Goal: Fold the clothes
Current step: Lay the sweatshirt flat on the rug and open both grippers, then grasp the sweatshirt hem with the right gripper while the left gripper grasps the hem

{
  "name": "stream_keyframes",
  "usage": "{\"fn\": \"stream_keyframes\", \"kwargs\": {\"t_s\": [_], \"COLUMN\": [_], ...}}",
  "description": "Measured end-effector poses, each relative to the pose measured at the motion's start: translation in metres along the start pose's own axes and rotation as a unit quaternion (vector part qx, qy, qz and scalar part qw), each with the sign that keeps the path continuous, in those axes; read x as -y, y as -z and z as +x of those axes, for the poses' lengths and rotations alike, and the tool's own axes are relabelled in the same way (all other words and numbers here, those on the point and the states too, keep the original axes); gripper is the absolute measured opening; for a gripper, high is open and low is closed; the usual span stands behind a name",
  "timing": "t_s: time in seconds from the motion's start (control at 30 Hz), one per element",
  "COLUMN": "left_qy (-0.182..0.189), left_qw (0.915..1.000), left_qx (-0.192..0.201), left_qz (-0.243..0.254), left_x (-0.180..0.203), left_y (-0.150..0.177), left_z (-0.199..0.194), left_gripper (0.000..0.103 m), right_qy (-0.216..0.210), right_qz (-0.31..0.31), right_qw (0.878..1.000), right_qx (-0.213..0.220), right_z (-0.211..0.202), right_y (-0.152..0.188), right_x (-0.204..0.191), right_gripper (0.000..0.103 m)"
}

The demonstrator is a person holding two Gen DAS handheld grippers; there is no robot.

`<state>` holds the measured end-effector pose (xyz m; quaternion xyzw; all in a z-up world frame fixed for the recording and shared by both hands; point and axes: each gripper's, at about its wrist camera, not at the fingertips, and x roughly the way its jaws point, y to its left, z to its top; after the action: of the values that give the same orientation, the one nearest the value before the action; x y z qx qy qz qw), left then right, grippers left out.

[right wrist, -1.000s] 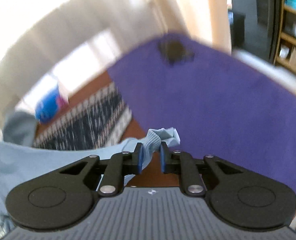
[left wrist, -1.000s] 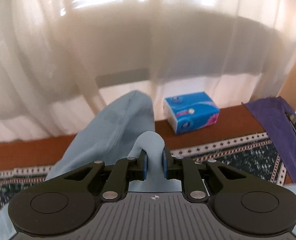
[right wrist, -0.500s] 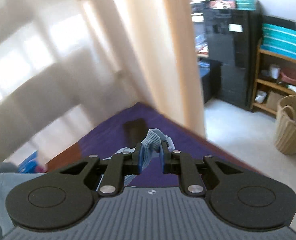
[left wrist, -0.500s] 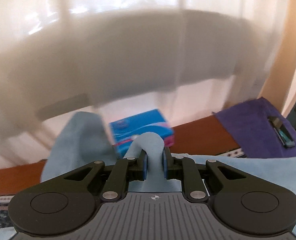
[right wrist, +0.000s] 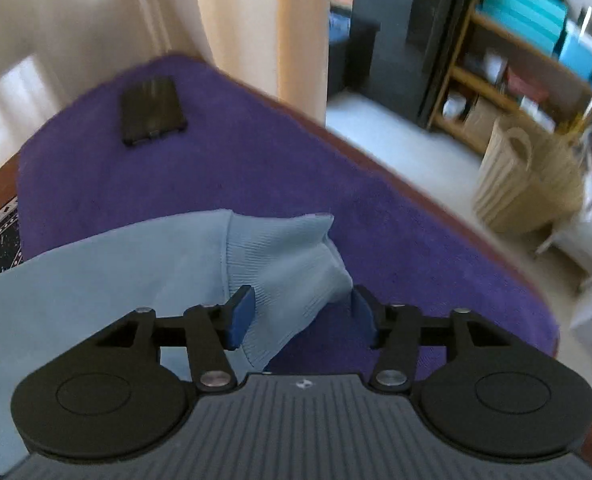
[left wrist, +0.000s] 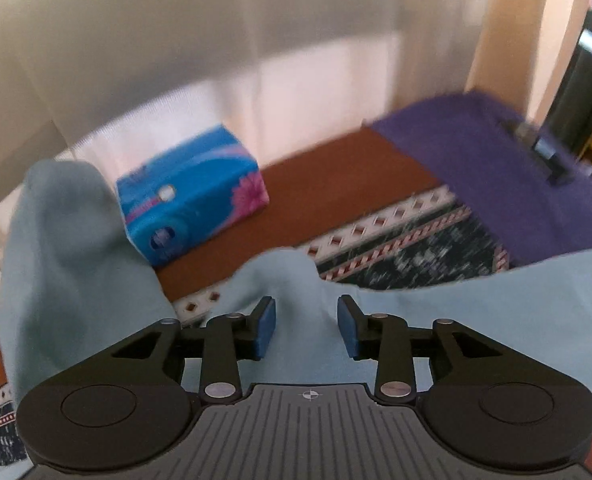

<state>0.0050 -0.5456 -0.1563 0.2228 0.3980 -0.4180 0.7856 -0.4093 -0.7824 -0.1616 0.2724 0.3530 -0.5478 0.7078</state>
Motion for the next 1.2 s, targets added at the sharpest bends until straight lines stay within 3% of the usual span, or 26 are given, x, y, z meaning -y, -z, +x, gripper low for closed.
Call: {"fn": "stream_keyframes", "kwargs": {"t_s": [0.03,0.13,0.23,0.3,0.47,0.57,0.7,0.83,1.0,1.2], "left_qy": [0.016,0.061,0.076,0.061,-0.001,-0.035,-0.076,-0.089,-0.103,-0.094], "left_qw": [0.9998,0.9958,0.9921,0.9927,0.9963,0.9944,0.9847,0.9702,0.9459,0.934], "left_qx": [0.013,0.059,0.091,0.096,0.064,0.024,-0.029,-0.057,-0.089,-0.102], "left_qz": [-0.009,-0.035,-0.042,-0.039,-0.058,-0.097,-0.154,-0.218,-0.294,-0.329], "left_x": [-0.007,-0.034,-0.058,-0.072,-0.11,-0.129,-0.152,-0.158,-0.164,-0.14], "left_y": [-0.002,0.0,0.022,0.048,0.136,0.196,0.273,0.323,0.382,0.415], "left_z": [-0.017,-0.081,-0.138,-0.168,-0.213,-0.228,-0.245,-0.255,-0.266,-0.272], "left_gripper": [0.053,0.065,0.069,0.072,0.074,0.074,0.074,0.074,0.074,0.076], "right_qy": [-0.004,-0.087,-0.168,-0.236,-0.369,-0.395,-0.414,-0.428,-0.448,-0.458], "right_qz": [-0.009,-0.045,-0.081,-0.108,-0.194,-0.243,-0.299,-0.335,-0.367,-0.386], "right_qw": [1.0,0.995,0.98,0.964,0.908,0.883,0.854,0.829,0.801,0.784], "right_qx": [-0.001,0.033,0.066,0.055,-0.036,-0.072,-0.104,-0.131,-0.154,-0.163], "right_z": [-0.002,-0.045,-0.089,-0.112,-0.133,-0.137,-0.15,-0.153,-0.158,-0.152], "right_y": [0.005,0.016,0.026,0.045,0.122,0.161,0.199,0.22,0.237,0.25], "right_x": [-0.006,-0.034,-0.063,-0.089,-0.164,-0.198,-0.221,-0.229,-0.228,-0.239], "right_gripper": [0.057,0.06,0.063,0.063,0.063,0.063,0.063,0.064,0.069,0.07]}}
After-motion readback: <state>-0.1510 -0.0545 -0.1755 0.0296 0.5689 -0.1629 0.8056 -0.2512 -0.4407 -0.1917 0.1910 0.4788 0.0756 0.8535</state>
